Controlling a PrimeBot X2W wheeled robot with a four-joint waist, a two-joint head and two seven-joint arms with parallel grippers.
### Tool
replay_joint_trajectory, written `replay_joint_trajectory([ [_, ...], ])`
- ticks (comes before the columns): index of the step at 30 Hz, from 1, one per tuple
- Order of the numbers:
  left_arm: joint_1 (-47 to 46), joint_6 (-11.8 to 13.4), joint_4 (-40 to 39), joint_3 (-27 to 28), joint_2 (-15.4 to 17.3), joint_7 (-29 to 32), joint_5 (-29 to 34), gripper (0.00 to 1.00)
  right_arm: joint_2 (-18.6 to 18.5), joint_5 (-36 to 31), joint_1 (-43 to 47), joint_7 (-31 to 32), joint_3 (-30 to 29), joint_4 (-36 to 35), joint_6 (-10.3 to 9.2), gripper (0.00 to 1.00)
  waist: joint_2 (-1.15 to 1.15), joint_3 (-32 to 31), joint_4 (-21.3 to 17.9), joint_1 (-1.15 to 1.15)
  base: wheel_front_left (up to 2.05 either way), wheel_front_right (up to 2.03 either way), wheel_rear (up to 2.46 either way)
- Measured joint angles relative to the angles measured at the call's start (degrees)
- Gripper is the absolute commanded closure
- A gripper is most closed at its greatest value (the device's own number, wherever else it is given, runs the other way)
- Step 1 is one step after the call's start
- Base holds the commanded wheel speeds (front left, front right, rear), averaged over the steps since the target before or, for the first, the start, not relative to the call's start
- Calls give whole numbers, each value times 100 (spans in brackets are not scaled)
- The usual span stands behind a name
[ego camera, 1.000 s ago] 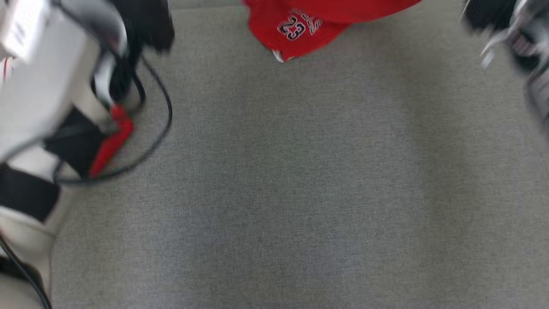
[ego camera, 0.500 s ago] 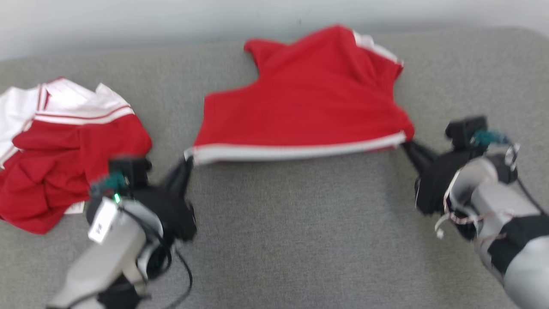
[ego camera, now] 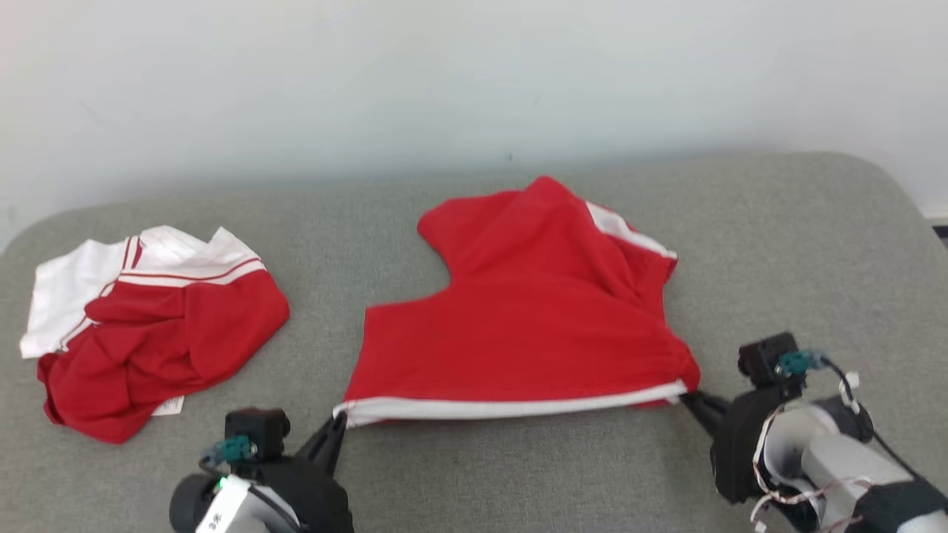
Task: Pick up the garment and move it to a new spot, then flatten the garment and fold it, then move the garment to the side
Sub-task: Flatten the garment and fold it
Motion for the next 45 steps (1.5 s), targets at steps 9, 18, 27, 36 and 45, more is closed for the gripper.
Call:
replay_joint_trajectory([
  [9, 316, 94, -425, 19, 100, 105, -93, 100, -53, 138, 282, 582, 153, -321, 0, 100, 0, -133, -19, 2, 0, 0, 0],
  [18, -867, -270, -437, -156, 274, 1296, -172, 100, -11, 126, -926, 1979, 424, -256, 0, 100, 0, 306, -54, 3, 0, 0, 0],
  [27, -4075, -390, -21, 875, 138, 1673, -250, 100, 233, -114, -4287, 2114, -243, 54, -26, 100, 1, 1001, -68, 4, 0, 0, 0],
  [36, -5349, -42, -490, 1261, -224, -41, 626, 100, -148, -1298, -5304, -873, -434, -580, -20, 100, 2, 1746, 6, 4, 0, 0, 0],
  [45, -3955, -361, -103, 933, -27, -18, 358, 100, -256, -1118, -3990, -1667, -116, -156, -10, 100, 3, 2463, 131, 4, 0, 0, 0],
])
